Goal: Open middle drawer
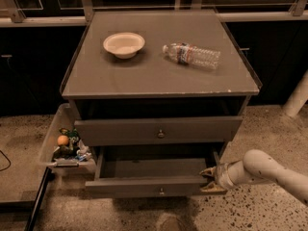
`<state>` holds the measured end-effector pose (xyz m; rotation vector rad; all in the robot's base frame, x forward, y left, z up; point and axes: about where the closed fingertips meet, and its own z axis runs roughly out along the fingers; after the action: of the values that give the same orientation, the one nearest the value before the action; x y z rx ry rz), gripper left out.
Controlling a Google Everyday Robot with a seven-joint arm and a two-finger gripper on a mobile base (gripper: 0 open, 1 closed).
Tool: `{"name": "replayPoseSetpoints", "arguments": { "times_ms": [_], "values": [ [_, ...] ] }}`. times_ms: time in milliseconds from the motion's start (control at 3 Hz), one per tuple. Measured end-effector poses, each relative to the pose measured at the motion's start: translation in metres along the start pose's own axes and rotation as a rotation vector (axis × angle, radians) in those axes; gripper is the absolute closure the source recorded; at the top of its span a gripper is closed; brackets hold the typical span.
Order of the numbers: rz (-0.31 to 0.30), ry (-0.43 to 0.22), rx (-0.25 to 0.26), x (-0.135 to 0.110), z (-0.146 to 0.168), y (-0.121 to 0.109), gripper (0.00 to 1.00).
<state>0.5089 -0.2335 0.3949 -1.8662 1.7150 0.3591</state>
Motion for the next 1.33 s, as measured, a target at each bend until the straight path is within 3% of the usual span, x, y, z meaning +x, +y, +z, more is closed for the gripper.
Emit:
{"name": "replayPoseSetpoints", "arguments": {
  "times_ms": [333,667,1000,1333],
  "values": [
    [0.000,0.000,0.000,0.000,0.000,0.000,0.16],
    [-0.004,-0.014,-0.028,0.001,0.002,0.020,0.00],
    [-0.017,-0.026,-0.051,0.002,-0.003,0.052,0.19],
    [-0.021,-0.027,-0.052,-0.001,-0.006,0.054,0.42]
  ]
}}
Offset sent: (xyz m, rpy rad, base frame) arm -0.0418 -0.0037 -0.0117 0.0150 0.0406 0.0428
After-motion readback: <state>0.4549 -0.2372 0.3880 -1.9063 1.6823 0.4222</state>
